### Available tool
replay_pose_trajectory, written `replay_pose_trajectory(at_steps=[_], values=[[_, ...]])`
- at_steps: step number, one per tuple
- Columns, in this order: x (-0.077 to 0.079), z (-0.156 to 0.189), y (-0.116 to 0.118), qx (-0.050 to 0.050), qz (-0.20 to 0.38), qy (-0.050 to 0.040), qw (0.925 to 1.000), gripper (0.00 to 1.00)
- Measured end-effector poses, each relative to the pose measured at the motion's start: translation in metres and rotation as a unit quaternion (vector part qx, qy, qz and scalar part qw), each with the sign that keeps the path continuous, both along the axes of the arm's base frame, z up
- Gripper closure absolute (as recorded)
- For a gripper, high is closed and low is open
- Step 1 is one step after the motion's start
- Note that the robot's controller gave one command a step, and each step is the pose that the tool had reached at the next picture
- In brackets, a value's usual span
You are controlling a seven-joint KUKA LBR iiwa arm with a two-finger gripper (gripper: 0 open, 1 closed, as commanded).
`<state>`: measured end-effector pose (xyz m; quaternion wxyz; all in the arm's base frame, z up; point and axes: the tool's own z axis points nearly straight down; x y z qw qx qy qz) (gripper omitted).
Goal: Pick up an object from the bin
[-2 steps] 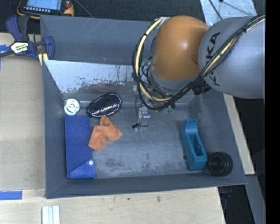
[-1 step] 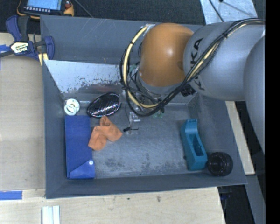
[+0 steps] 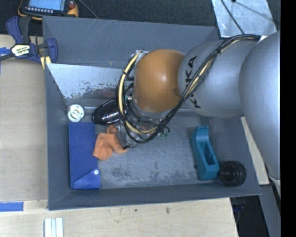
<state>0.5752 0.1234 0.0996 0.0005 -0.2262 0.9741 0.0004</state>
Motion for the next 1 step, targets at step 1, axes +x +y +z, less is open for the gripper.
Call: replay_pose_trajectory(at_steps=[1], values=[[0.0005, 0.0006, -0.0001, 0.0, 0.0, -0.0006, 1.0, 1.0]])
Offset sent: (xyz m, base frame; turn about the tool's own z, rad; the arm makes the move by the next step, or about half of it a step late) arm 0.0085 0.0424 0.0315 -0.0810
